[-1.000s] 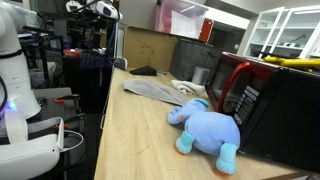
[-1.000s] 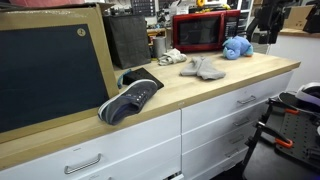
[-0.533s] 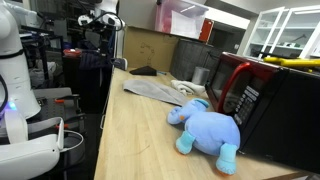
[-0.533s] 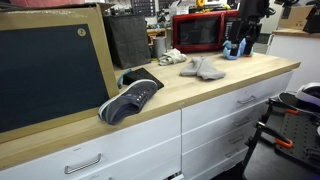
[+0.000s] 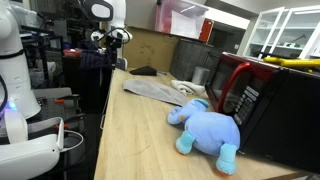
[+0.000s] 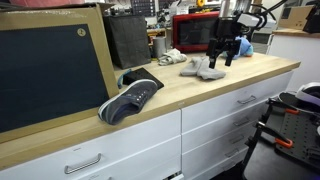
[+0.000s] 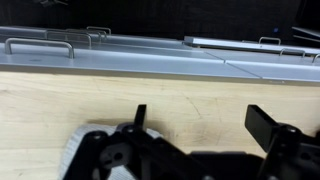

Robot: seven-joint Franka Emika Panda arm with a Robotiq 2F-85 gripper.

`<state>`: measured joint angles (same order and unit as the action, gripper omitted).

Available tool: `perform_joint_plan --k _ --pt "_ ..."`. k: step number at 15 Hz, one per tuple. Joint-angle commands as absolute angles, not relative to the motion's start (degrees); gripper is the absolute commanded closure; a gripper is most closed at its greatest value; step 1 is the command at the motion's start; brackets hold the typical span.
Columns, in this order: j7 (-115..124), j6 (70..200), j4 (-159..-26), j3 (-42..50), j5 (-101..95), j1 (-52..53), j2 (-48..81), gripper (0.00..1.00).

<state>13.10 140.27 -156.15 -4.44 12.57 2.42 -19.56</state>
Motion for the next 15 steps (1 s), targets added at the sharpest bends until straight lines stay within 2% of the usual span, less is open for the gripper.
perform_joint_plan --k 1,9,15 --pt "16.38 143.25 -149.55 -5.22 14.19 3.48 -11.69 0.00" --pt "22.83 148.00 -134.43 -6.52 7.66 3.99 3.89 0.00" --pt "25.55 147.72 -123.05 -2.33 -5.47 5.37 15.08 0.00"
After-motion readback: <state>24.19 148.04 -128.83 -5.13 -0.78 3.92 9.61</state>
